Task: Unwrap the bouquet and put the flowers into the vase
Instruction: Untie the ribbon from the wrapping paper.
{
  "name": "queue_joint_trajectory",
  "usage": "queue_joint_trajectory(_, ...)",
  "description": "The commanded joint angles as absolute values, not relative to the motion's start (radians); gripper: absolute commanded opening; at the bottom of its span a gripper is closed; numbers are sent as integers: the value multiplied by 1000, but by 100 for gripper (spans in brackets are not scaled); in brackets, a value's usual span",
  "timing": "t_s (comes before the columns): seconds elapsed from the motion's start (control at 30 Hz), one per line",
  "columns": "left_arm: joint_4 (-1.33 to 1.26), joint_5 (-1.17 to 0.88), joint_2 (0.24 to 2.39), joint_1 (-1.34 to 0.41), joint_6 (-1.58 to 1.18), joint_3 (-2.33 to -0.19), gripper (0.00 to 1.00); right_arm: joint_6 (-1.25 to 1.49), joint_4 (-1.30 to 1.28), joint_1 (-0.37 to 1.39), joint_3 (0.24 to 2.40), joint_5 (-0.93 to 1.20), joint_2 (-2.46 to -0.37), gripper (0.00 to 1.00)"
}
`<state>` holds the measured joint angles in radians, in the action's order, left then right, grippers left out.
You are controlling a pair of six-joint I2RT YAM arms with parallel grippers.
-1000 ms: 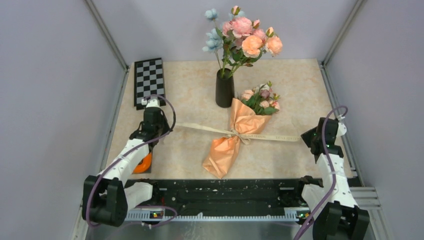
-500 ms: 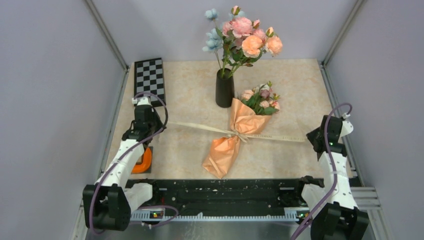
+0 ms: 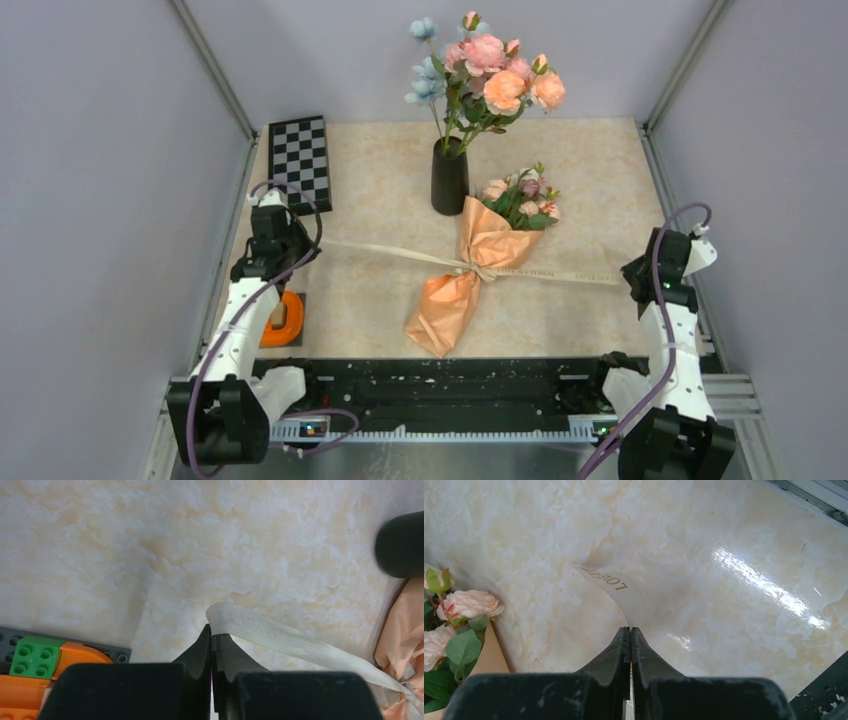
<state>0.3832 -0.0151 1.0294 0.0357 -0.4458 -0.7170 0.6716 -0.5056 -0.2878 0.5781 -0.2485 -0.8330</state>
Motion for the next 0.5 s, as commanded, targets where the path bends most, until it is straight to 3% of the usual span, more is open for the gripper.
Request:
queue_joint_trajectory(0.0,424,-51,1001,67,-431,-792,0,649,-518,-311,630,-302,-819,0)
queue_joint_trajectory(0.47,504,-81,1001,205,-339,-873,0,606,-513,-391,643,-309,-825,0)
